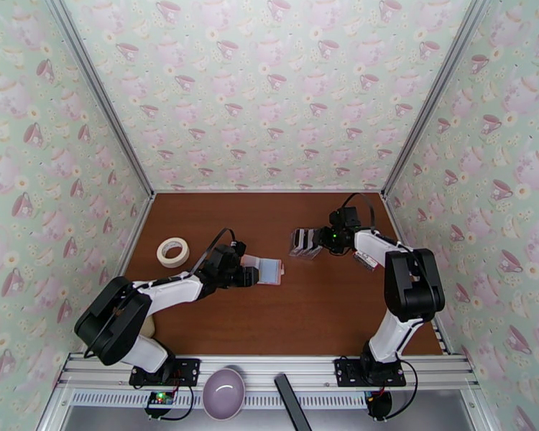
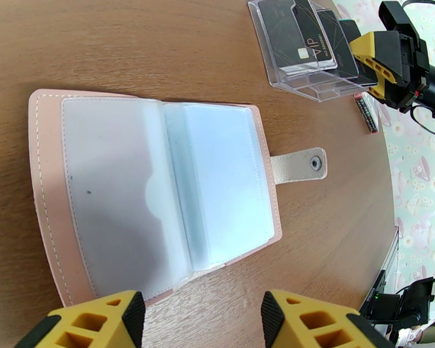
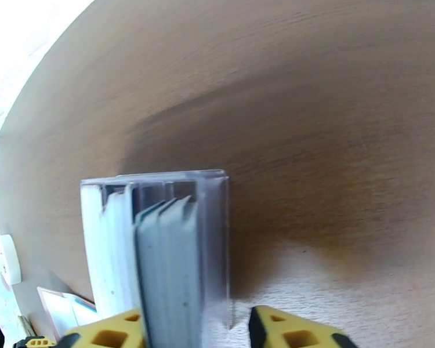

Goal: Put the credit cards into the card holder

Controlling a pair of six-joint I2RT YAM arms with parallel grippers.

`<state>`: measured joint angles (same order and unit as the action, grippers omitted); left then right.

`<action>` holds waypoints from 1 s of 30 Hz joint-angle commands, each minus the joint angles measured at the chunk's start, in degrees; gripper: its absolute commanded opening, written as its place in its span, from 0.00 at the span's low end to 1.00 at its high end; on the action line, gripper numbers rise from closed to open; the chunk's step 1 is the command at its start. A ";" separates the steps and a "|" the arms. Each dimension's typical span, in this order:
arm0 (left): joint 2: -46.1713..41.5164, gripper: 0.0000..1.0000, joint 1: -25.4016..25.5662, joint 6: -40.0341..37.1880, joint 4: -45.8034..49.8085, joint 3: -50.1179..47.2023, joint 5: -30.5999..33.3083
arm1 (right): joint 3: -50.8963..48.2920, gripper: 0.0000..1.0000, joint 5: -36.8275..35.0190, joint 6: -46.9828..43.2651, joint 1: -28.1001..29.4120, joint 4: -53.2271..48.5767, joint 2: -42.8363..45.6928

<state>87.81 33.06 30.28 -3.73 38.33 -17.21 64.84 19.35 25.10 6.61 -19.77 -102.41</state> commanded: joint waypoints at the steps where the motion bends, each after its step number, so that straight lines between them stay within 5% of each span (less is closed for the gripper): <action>1: 0.37 0.58 -0.07 0.71 -0.47 0.40 -1.14 | -0.75 0.38 -0.23 -0.58 -0.30 -1.03 1.65; 12: -0.09 0.58 0.01 0.73 -0.30 0.21 -0.98 | 0.33 0.23 -1.08 -0.74 0.86 -2.00 0.97; 18: 0.01 0.59 0.03 0.81 -0.41 0.41 -1.08 | 1.42 0.44 -2.29 -1.05 1.62 -3.49 1.95; 30: -0.21 0.59 0.03 0.83 -0.23 0.26 -0.98 | 4.91 0.46 -10.07 -2.27 3.66 -9.30 2.08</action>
<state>87.81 33.08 30.68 -3.73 38.33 -17.26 68.03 12.27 23.73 9.91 -26.06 -101.86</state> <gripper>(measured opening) 0.584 0.462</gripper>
